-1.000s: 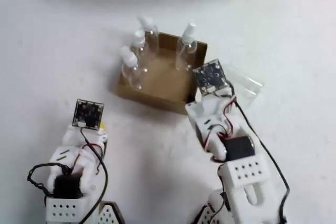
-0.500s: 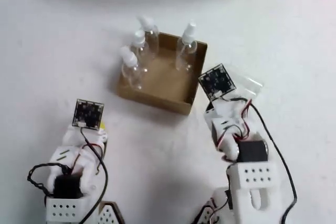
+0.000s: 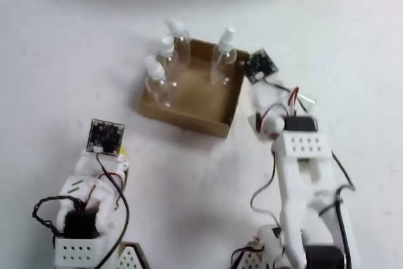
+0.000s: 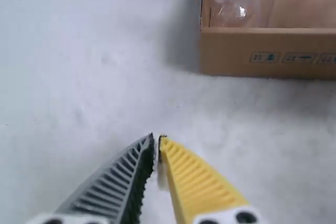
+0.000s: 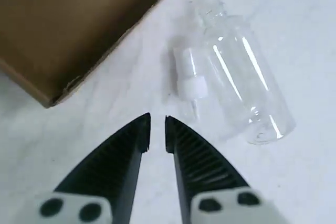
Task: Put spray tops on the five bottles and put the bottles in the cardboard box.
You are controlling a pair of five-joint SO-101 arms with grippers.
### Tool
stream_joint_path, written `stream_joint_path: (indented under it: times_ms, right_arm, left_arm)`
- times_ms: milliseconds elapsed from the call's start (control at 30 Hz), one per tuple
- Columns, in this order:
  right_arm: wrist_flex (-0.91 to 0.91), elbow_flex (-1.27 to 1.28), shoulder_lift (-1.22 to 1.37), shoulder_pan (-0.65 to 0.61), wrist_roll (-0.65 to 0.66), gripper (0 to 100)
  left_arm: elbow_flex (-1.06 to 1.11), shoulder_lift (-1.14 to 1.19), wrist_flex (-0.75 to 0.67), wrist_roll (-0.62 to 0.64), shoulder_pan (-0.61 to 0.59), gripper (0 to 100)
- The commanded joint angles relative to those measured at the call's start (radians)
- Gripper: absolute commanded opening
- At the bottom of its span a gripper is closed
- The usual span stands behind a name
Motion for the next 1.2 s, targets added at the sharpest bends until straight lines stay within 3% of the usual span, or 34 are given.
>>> stream_joint_path:
  times_ms: [0,333,467,567,1167]
  right_arm:
    - [-0.002,-0.16,0.102,0.031,0.077,2.0]
    - [0.002,-0.43,0.473,0.062,0.087,2.2]
    - [0.018,-0.5,0.585,0.064,0.176,9.1]
    - [0.048,-0.546,0.638,0.065,0.207,13.5]
    - [0.127,-0.614,0.776,0.09,0.276,11.1]
  left_arm:
    - [-0.003,-0.007,0.002,-0.009,-0.008,3]
    - [-0.003,-0.007,0.002,-0.009,-0.008,3]
    - [-0.003,-0.007,0.002,-0.009,-0.008,3]
    - [-0.003,-0.007,0.002,-0.009,-0.008,3]
    - [-0.003,-0.007,0.0,-0.009,-0.008,3]
